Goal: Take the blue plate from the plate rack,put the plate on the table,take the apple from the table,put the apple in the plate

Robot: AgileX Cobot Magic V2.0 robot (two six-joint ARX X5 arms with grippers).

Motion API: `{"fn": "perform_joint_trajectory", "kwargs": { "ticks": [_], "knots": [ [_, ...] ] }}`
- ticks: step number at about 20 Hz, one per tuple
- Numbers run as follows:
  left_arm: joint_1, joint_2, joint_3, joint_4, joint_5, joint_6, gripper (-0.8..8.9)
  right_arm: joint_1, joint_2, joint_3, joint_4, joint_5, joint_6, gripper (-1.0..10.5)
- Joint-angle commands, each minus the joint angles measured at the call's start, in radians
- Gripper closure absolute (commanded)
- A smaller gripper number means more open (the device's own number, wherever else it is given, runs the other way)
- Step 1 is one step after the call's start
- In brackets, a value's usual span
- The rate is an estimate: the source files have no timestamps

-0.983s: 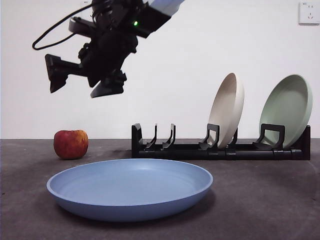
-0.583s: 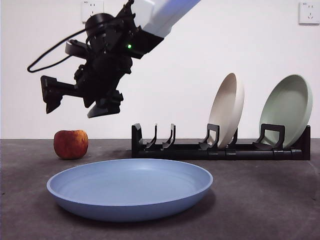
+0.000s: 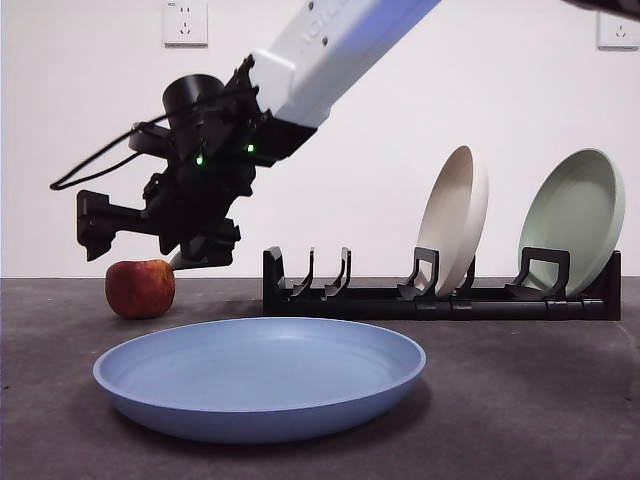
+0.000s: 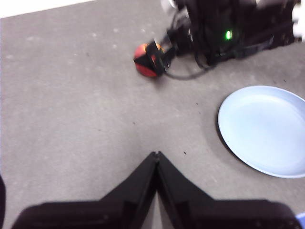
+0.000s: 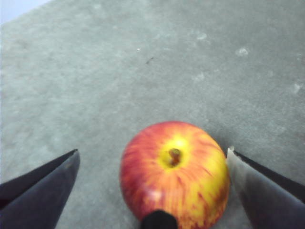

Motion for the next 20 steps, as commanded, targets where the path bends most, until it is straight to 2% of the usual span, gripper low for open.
{"fn": "perform_joint_trajectory", "kwargs": {
  "ticks": [1, 10, 13, 17, 20],
  "knots": [
    [0.005, -0.011, -0.004, 0.003, -0.016, -0.007, 8.22, 0.008, 0.02, -0.001, 0.027, 0.01, 0.018, 0.0],
    [0.005, -0.011, -0.004, 0.003, -0.02, -0.003, 8.22, 0.015, 0.049, -0.001, 0.054, 0.036, 0.045, 0.2],
    [0.005, -0.011, -0.004, 0.003, -0.019, -0.003, 8.22, 0.014, 0.049, -0.001, 0.023, 0.039, 0.095, 1.1],
    [0.005, -0.011, -0.004, 0.003, -0.019, -0.003, 8.22, 0.016, 0.049, -0.001, -0.006, 0.042, 0.145, 1.1],
    [0.005, -0.011, -0.004, 0.003, -0.019, -0.003, 8.22, 0.021, 0.049, -0.001, -0.017, 0.056, 0.141, 1.3]
  ]
}}
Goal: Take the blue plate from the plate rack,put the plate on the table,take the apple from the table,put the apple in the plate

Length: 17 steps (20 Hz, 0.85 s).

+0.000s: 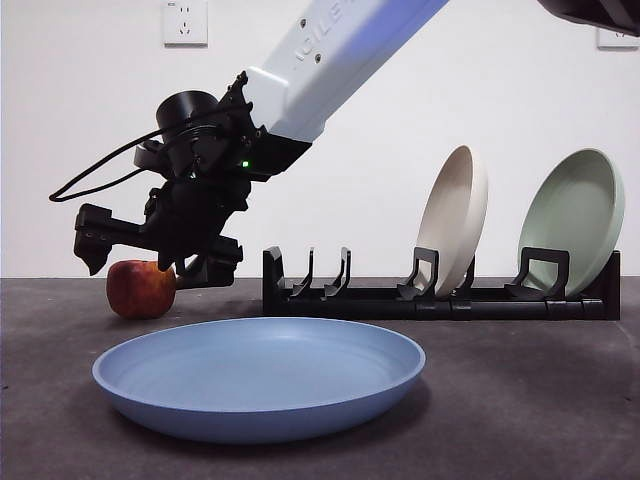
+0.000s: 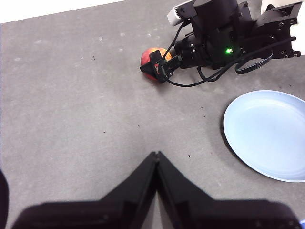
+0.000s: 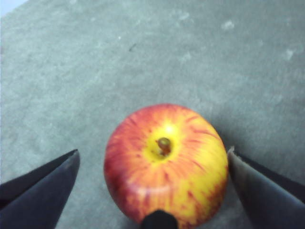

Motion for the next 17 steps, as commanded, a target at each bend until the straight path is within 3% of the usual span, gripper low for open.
{"fn": "perform_joint_trajectory", "kwargs": {
  "ticks": [1, 5, 10, 13, 17],
  "knots": [
    [0.003, -0.006, -0.004, 0.003, -0.005, -0.003, 8.22, 0.012, 0.023, -0.001, -0.003, 0.008, 0.016, 2.0],
    [0.003, -0.006, -0.004, 0.003, -0.002, -0.003, 8.22, 0.012, 0.023, -0.001, -0.007, 0.01, 0.017, 2.9],
    [0.003, -0.006, -0.004, 0.003, -0.002, -0.003, 8.22, 0.013, 0.023, -0.001, -0.011, 0.008, 0.017, 5.8],
    [0.003, -0.006, -0.004, 0.003, -0.002, -0.003, 8.22, 0.013, 0.023, -0.001, -0.012, 0.006, 0.017, 8.2],
    [0.003, -0.006, -0.004, 0.003, -0.003, -0.003, 8.22, 0.013, 0.023, -0.001, -0.019, -0.008, 0.026, 8.6]
  ]
}}
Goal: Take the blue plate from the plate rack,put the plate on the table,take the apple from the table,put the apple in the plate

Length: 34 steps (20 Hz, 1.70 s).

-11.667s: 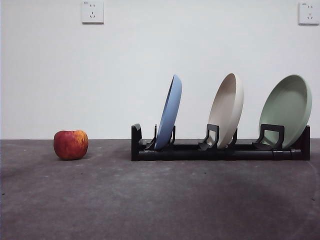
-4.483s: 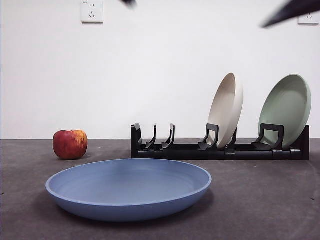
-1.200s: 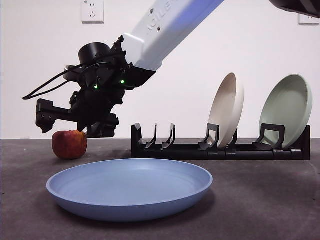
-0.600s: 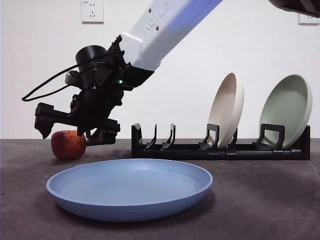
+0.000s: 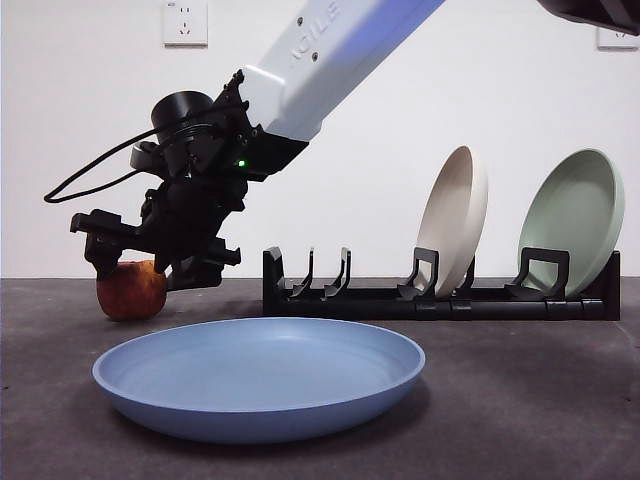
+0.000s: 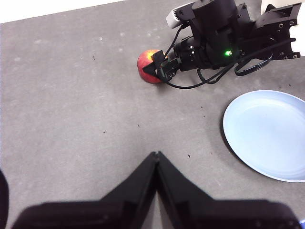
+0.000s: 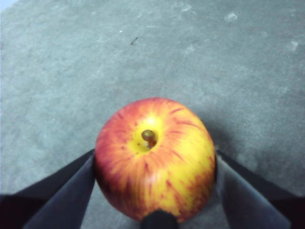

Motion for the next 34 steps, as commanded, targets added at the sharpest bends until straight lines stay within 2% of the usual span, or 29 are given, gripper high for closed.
{"fn": "perform_joint_trajectory", "kwargs": {
  "ticks": [1, 4, 7, 13, 16, 19, 24, 26, 29, 34],
  "knots": [
    [0.003, -0.006, -0.004, 0.003, -0.003, -0.001, 8.22, 0.006, 0.023, -0.001, -0.008, -0.017, 0.026, 9.0],
    [0.003, -0.006, -0.004, 0.003, -0.003, 0.013, 8.22, 0.006, 0.023, 0.021, -0.046, -0.035, 0.043, 9.2],
    [0.003, -0.006, -0.004, 0.003, -0.003, 0.015, 8.22, 0.006, 0.018, 0.115, -0.178, -0.035, 0.036, 9.2],
    [0.003, -0.006, -0.004, 0.003, -0.004, 0.015, 8.22, 0.026, 0.012, 0.406, -0.559, -0.023, -0.038, 9.6],
    [0.003, -0.006, -0.004, 0.003, -0.007, 0.01, 8.22, 0.05, 0.012, 0.564, -0.837, 0.039, -0.112, 9.6],
    [0.003, -0.007, -0.004, 0.003, -0.006, -0.02, 8.22, 0.074, 0.011, 0.722, -1.03, 0.088, -0.186, 9.6],
    [0.003, -0.01, -0.004, 0.003, -0.002, -0.038, 8.22, 0.085, 0.008, 0.995, -1.292, 0.101, -0.175, 9.6],
    [0.003, -0.011, -0.004, 0.003, 0.005, -0.038, 8.22, 0.083, 0.007, 1.09, -1.324, 0.103, -0.172, 9.6],
    [0.002, -0.011, -0.004, 0.003, 0.005, -0.037, 8.22, 0.092, -0.048, 1.094, -1.328, 0.131, -0.17, 9.6],
    [0.002, -0.011, -0.004, 0.003, 0.005, -0.037, 8.22, 0.177, -0.106, 1.093, -1.331, 0.196, -0.186, 9.6]
  ]
}}
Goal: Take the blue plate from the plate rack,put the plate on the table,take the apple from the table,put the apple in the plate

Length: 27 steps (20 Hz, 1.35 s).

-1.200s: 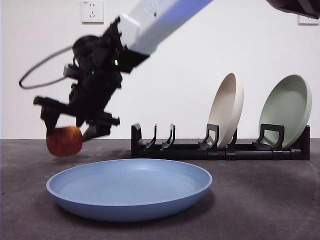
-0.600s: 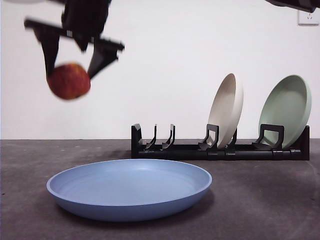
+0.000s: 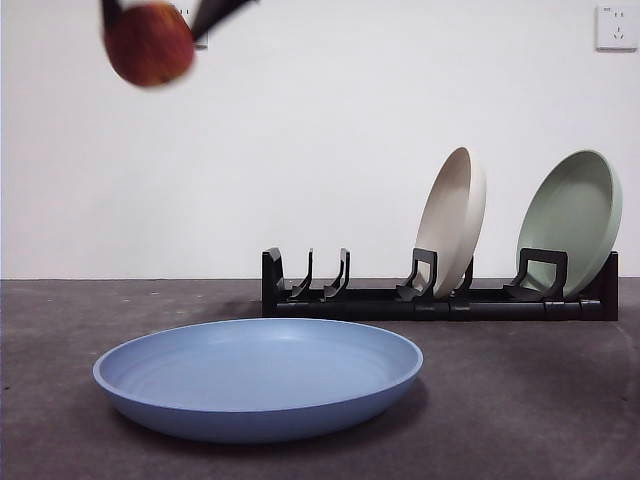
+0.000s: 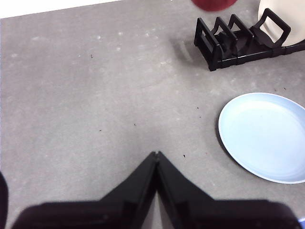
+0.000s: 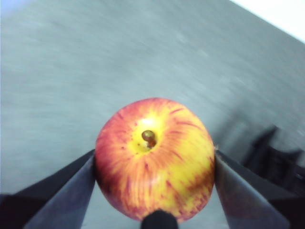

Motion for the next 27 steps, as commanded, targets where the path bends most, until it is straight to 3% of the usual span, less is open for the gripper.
{"fn": "perform_joint_trajectory", "kwargs": {
  "ticks": [1, 6, 8, 12, 14, 22, 25, 27],
  "knots": [
    [0.002, -0.007, -0.004, 0.003, -0.003, -0.01, 8.22, 0.047, -0.028, 0.082, -0.029, 0.021, -0.013, 9.6],
    [0.002, -0.008, -0.004, 0.003, -0.003, -0.003, 8.22, 0.125, -0.188, -0.051, -0.03, 0.146, -0.039, 9.6],
    [0.002, -0.008, -0.004, 0.003, -0.003, -0.002, 8.22, 0.131, -0.337, -0.275, -0.03, 0.15, -0.008, 9.6],
    [0.002, -0.008, -0.004, 0.003, -0.003, -0.003, 8.22, 0.139, -0.662, -0.781, -0.029, 0.291, 0.063, 9.6],
    [0.002, -0.008, -0.003, 0.003, -0.003, -0.003, 8.22, 0.139, -0.732, -0.882, -0.004, 0.323, 0.095, 9.6],
    [0.001, -0.007, -0.002, 0.003, 0.027, -0.011, 8.22, 0.139, -1.073, -1.537, 0.534, 0.288, 0.159, 9.6],
    [0.001, -0.005, -0.002, 0.003, 0.06, -0.01, 8.22, 0.139, -1.176, -1.872, 0.874, 0.211, 0.14, 9.6],
    [0.001, -0.005, -0.002, 0.003, 0.073, -0.01, 8.22, 0.138, -1.186, -1.977, 0.998, 0.18, 0.137, 9.6]
  ]
}}
